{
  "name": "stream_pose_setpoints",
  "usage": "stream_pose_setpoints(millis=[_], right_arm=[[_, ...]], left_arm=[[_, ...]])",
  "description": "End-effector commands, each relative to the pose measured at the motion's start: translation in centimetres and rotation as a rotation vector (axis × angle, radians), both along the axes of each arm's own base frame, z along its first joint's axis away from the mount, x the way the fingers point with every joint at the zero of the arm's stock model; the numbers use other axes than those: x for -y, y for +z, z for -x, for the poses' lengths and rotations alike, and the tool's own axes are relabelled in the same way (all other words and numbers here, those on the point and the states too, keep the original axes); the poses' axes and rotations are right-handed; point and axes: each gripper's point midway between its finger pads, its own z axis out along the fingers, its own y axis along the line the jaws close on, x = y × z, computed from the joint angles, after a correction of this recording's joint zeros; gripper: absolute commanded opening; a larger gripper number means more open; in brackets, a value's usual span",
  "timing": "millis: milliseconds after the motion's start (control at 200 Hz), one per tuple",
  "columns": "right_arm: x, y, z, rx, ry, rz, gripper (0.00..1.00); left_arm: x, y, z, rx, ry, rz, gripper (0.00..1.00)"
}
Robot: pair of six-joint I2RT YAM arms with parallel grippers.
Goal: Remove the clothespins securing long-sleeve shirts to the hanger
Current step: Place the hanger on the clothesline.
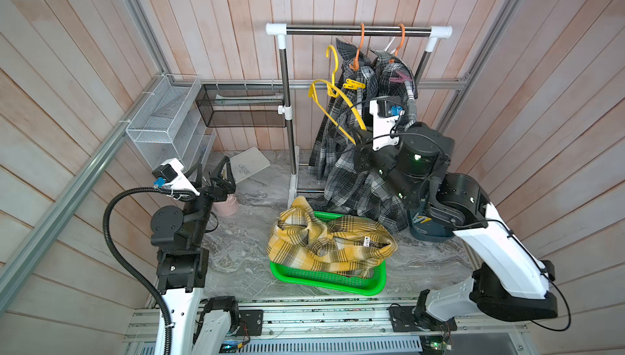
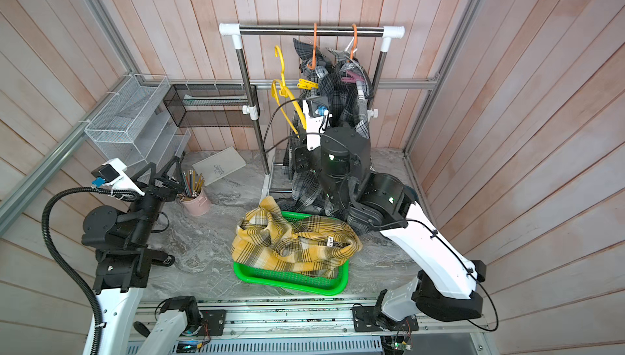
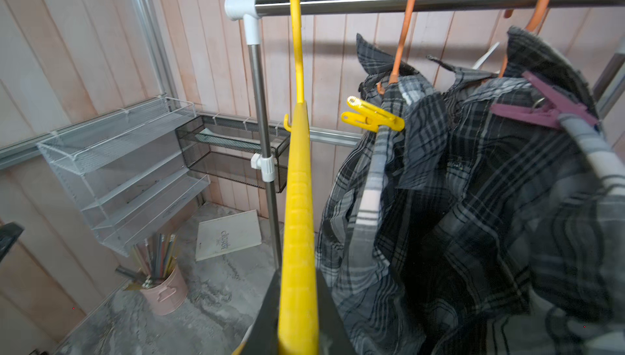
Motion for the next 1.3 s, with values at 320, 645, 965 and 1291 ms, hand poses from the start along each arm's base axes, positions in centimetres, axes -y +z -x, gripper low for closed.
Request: stream_pose_setpoints(millis=[320,645,965,1291], right_arm=[[-2.2,3.8,-6.9,0.108,0.009,-0.010,0.00],[-2.1,4.1,-10.8,0.145,0.037,-0.063,0.00],[-4.4,1.2,-13.9,0.085,0.099,-0.059,0.00],[-7.3,-1.5,-14.8,0.032,0.153,-0.067,0.00]], left_arm=[[-0.9,-3.9,-0.8,-0.094,0.051,-0.048,1.00],[-0.7,-4.9,-1.2,-0.120,0.036,-0.034,1.00],[-0.4,-5.8,-1.5,-0.144,0.012,-0.013,1.00],[1.1,-6.7,-2.2,-0.171,-0.081,-0.011,1.00]])
